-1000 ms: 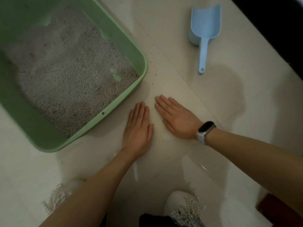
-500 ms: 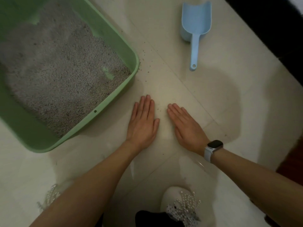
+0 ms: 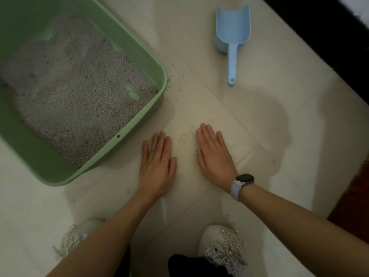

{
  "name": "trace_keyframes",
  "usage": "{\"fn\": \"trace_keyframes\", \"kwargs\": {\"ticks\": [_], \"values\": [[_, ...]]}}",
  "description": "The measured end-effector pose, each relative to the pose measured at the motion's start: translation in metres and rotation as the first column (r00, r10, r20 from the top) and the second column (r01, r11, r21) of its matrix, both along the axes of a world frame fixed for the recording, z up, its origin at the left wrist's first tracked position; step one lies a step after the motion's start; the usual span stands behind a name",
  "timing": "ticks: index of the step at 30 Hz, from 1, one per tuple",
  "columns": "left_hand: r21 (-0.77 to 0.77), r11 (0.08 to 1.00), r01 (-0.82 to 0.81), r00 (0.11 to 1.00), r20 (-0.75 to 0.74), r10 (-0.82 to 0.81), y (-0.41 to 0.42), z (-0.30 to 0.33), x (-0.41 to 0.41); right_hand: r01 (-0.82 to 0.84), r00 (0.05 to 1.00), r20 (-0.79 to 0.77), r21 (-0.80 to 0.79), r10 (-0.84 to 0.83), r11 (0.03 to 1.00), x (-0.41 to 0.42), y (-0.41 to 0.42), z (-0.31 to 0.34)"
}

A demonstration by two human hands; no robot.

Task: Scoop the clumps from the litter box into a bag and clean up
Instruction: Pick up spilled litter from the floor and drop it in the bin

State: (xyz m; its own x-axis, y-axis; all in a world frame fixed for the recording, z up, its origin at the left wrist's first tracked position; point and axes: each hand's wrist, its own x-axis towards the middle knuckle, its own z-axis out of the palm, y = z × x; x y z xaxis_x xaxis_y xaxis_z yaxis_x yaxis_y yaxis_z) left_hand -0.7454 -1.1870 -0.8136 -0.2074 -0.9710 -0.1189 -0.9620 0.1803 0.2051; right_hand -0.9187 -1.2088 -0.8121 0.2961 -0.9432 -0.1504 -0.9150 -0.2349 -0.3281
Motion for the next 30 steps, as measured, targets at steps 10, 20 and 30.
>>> {"fn": "trace_keyframes", "kwargs": {"ticks": [10,20,30], "values": [[0.063,0.995,0.082,0.996,0.035,-0.084,0.001,-0.003,-0.02,0.023,0.998,-0.065,-0.015,-0.024,1.0,0.002,0.014,0.0],[0.028,0.997,0.066,0.996,-0.061,-0.064,-0.005,-0.001,-0.008,0.154,0.983,0.115,-0.116,-0.141,0.981,0.002,-0.021,0.0],[-0.02,0.999,0.043,0.995,-0.089,-0.045,-0.006,-0.002,-0.009,0.23,0.913,0.373,-0.131,-0.167,0.964,-0.002,-0.015,-0.011]]}}
